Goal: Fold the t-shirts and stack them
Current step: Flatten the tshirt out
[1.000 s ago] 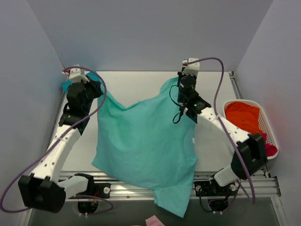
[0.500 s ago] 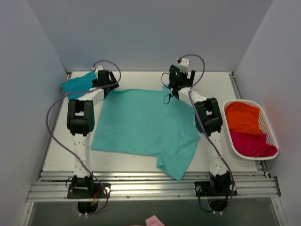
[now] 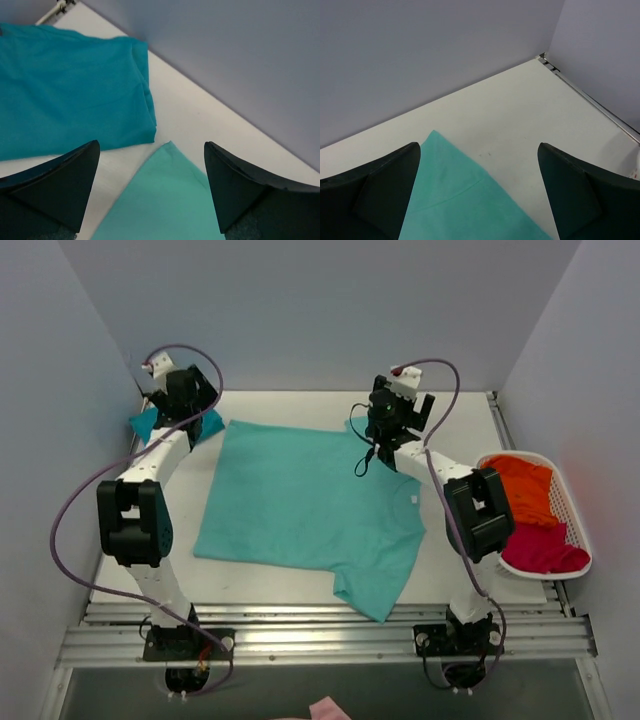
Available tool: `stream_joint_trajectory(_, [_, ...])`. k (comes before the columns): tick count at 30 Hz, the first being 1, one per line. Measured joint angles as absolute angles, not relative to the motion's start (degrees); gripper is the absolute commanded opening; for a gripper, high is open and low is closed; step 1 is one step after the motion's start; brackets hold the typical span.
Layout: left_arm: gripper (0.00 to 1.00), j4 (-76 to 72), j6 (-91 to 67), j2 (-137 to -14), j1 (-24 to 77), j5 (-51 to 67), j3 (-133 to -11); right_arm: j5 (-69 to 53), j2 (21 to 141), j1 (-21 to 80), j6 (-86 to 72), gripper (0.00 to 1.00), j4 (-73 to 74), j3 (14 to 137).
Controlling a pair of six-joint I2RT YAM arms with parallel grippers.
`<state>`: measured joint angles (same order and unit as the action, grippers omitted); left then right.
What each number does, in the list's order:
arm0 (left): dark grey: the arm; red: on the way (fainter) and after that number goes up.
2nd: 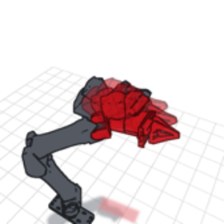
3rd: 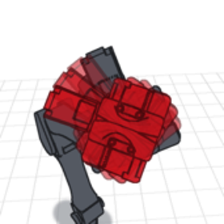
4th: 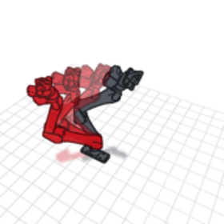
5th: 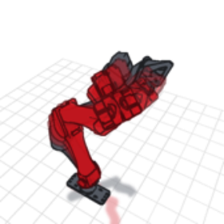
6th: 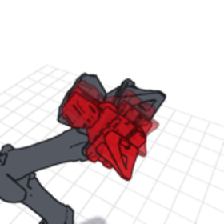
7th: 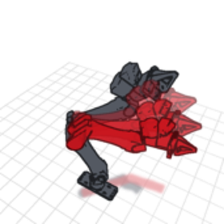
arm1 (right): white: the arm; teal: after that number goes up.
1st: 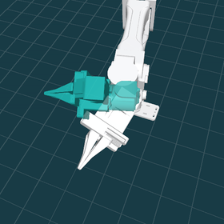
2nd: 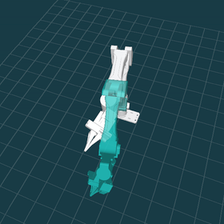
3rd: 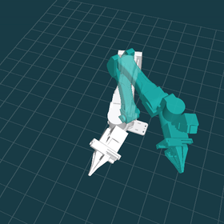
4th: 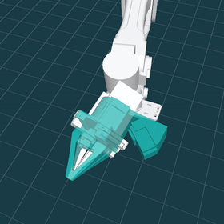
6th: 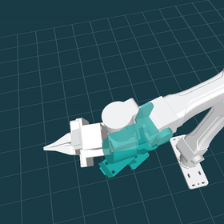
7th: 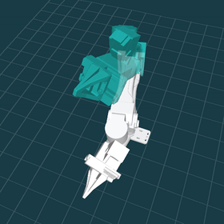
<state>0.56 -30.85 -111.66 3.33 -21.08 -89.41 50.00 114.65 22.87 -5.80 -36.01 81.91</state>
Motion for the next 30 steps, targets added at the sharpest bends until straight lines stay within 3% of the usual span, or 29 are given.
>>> stream_joint_trajectory(4, [0.94, -1.39, -32.01, -97.56, 3.60, -22.41, -79.26, 49.36, 100.90, 25.82, -10.46, 0.98, -34.30, 70.85])
stream_joint_trajectory(8, [0.94, -6.04, -34.30, -84.93, 5.04, -23.11, -61.54, 49.41, 87.94, 31.07, -17.52, 1.00, -30.15, 59.68])
stream_joint_trajectory(13, [0.94, -9.08, -34.15, -78.24, 19.35, -28.91, -40.56, 49.45, 74.26, 40.12, -31.79, 1.00, -17.93, 46.26])
stream_joint_trajectory(17, [0.94, -5.30, -34.15, -75.81, 27.81, -29.41, -37.26, 50.68, 70.30, 46.33, -50.09, 1.00, 3.57, 45.93])
stream_joint_trajectory(23, [0.94, -3.97, -34.59, -68.12, 28.93, -31.92, -36.45, 45.56, 68.79, 62.61, -78.00, 1.00, 34.20, 44.80])
stream_joint_trajectory(30, [0.94, -2.70, -35.86, -67.55, 28.95, -32.38, -36.23, 34.15, 66.00, 73.71, -90.98, 0.98, 41.89, 39.07])
